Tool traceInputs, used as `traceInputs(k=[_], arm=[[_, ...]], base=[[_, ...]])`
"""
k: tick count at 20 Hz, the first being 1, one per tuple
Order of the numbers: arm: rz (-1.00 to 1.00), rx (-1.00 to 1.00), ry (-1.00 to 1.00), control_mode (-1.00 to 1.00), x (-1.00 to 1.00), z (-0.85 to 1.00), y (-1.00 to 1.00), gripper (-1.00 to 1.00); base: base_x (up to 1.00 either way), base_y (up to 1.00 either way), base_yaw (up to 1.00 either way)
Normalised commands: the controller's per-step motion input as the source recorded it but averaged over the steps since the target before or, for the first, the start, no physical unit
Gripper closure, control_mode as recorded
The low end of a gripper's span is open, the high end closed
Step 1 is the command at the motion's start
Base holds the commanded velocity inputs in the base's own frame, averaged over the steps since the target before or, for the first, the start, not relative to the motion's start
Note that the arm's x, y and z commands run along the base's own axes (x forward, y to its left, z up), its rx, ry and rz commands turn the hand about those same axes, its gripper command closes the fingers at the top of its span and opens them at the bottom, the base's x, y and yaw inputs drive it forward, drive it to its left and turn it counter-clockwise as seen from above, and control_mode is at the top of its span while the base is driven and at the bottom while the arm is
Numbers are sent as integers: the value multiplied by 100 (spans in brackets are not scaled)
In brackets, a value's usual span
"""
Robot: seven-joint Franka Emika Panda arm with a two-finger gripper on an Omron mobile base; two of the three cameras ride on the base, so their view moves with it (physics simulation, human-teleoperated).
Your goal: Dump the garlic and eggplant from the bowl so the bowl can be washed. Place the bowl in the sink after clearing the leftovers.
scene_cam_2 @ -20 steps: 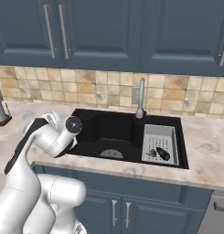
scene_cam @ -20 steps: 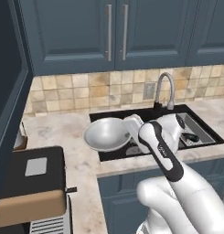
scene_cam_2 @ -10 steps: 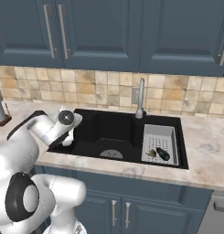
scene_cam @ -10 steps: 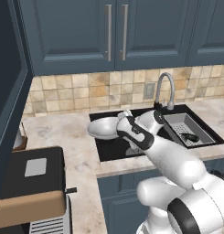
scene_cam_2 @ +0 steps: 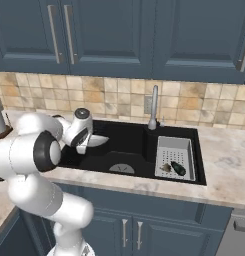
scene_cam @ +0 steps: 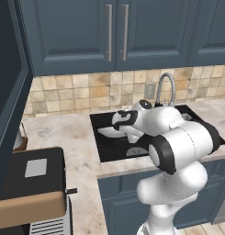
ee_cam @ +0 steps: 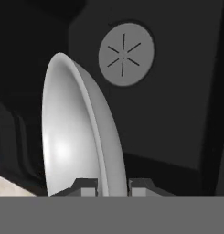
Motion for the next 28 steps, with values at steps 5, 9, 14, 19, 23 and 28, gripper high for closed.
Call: traceInputs(k=[5, 9, 14, 19, 23, 28], arm=[[-5, -2, 3, -100, 13, -10, -14, 100], [0, -8, 10, -100, 53, -55, -33, 100], [-5, -4, 5, -100, 48, -53, -27, 100], [-2, -1, 9, -100, 8, -25, -6, 100], [-9, -1, 14, -100, 0, -94, -36, 100], [-8, -1, 8, -100, 13, -48, -8, 100]], base=[[0, 0, 0], [0, 0, 0], [0, 0, 0], [0, 0, 0], [0, 0, 0], [0, 0, 0]])
